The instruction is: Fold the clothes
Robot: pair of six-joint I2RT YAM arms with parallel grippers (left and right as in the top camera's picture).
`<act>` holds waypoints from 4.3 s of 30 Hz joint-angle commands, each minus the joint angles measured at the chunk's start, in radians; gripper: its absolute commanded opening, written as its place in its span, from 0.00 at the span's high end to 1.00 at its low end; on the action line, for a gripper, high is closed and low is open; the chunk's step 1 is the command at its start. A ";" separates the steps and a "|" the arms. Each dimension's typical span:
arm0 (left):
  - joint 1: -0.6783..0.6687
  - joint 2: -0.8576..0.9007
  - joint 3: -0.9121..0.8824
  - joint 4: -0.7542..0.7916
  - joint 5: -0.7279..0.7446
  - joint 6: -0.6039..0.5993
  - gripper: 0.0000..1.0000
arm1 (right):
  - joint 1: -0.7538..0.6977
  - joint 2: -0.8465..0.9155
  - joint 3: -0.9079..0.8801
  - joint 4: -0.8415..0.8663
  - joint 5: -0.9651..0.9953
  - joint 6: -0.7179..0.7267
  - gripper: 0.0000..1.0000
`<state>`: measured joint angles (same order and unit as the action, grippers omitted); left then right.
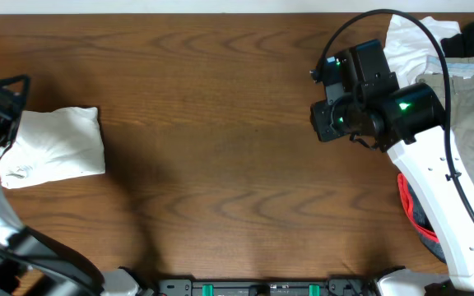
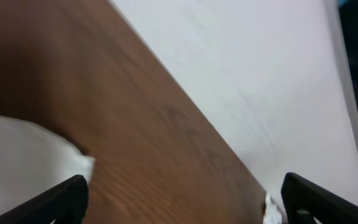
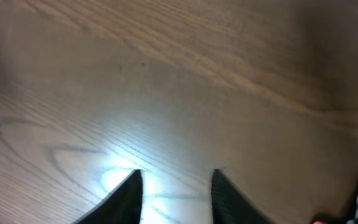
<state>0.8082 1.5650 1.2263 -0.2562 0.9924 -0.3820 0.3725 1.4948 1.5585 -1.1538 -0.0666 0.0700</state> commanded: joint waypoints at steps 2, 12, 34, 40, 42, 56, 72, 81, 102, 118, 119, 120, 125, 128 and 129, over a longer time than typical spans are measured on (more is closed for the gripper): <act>-0.172 -0.099 0.004 -0.064 -0.063 0.102 0.02 | -0.014 -0.003 -0.001 0.029 0.010 -0.008 0.49; -0.731 -0.211 0.004 -0.316 -0.600 0.286 0.02 | -0.014 -0.004 -0.001 0.175 0.010 0.003 0.09; -0.977 -0.555 -0.075 -0.585 -0.855 0.300 0.02 | -0.143 -0.254 -0.109 0.147 0.011 0.125 0.25; -0.977 -0.894 -0.259 -0.577 -0.855 0.299 0.02 | -0.055 -0.615 -0.406 0.246 0.145 0.146 0.01; -0.977 -1.003 -0.317 -0.576 -0.855 0.299 0.02 | -0.035 -0.748 -0.503 0.246 0.203 0.178 0.01; -0.977 -1.154 -0.355 -0.630 -0.855 0.299 0.02 | -0.034 -1.063 -0.620 -0.096 0.175 0.188 0.01; -0.977 -1.154 -0.355 -0.630 -0.855 0.299 0.02 | -0.064 -1.125 -0.623 -0.096 0.174 0.187 0.01; -0.977 -1.154 -0.355 -0.630 -0.855 0.299 0.02 | -0.191 -1.427 -0.763 0.053 0.175 0.120 0.01; -0.977 -1.154 -0.355 -0.630 -0.855 0.299 0.02 | -0.236 -1.489 -1.390 0.814 0.174 -0.173 0.01; -0.977 -1.154 -0.355 -0.631 -0.855 0.299 0.02 | -0.348 -1.490 -1.436 0.731 0.167 -0.172 0.01; -0.977 -1.154 -0.355 -0.631 -0.855 0.299 0.02 | -0.348 -1.490 -1.436 0.731 0.167 -0.172 0.01; -0.977 -1.154 -0.355 -0.630 -0.855 0.299 0.02 | -0.348 -1.490 -1.436 0.731 0.167 -0.172 0.01; -0.977 -1.154 -0.355 -0.630 -0.855 0.299 0.02 | -0.348 -1.490 -1.436 0.731 0.167 -0.172 0.01; -0.977 -1.154 -0.355 -0.630 -0.855 0.299 0.02 | -0.348 -1.490 -1.436 0.731 0.167 -0.172 0.01; -0.977 -1.154 -0.355 -0.630 -0.855 0.299 0.02 | -0.348 -1.490 -1.436 0.731 0.167 -0.172 0.01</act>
<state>-0.1665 0.4152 0.8738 -0.8871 0.1493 -0.0994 0.0319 0.0120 0.1242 -0.4194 0.1024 -0.0887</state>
